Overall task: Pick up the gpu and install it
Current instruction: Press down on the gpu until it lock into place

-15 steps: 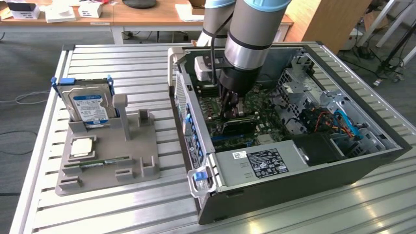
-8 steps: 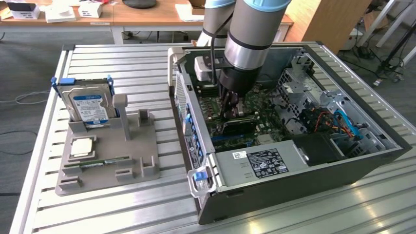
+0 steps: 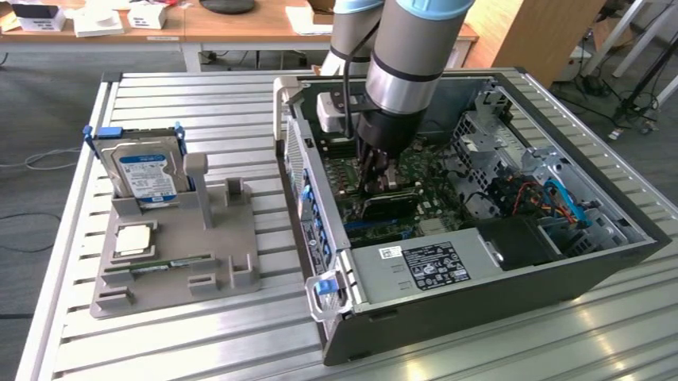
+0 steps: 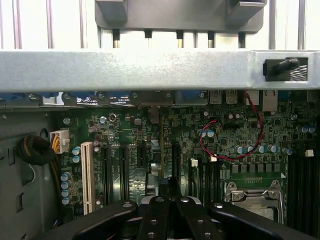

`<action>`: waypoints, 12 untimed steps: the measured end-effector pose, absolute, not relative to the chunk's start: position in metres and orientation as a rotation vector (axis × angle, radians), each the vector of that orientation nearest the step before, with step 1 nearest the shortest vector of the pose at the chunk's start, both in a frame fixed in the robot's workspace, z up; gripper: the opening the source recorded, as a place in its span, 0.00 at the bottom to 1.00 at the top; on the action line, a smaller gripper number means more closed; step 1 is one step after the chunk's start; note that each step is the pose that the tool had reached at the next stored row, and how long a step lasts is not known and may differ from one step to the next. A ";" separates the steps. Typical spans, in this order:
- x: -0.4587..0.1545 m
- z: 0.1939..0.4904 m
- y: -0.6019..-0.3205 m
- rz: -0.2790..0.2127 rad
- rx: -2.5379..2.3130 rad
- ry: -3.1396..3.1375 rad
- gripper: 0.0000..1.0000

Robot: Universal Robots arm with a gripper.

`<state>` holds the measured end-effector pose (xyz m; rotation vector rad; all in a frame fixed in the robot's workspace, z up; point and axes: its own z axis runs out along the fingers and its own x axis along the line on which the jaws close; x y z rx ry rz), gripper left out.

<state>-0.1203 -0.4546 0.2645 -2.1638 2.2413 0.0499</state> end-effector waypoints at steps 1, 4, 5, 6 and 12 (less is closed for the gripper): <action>-0.120 0.264 -0.455 0.050 -2.164 2.241 0.11; -0.120 0.264 -0.455 0.051 -2.164 2.241 0.11; -0.120 0.263 -0.455 0.051 -2.163 2.240 0.11; -0.120 0.263 -0.455 0.051 -2.162 2.240 0.11; -0.120 0.263 -0.455 0.051 -2.163 2.241 0.11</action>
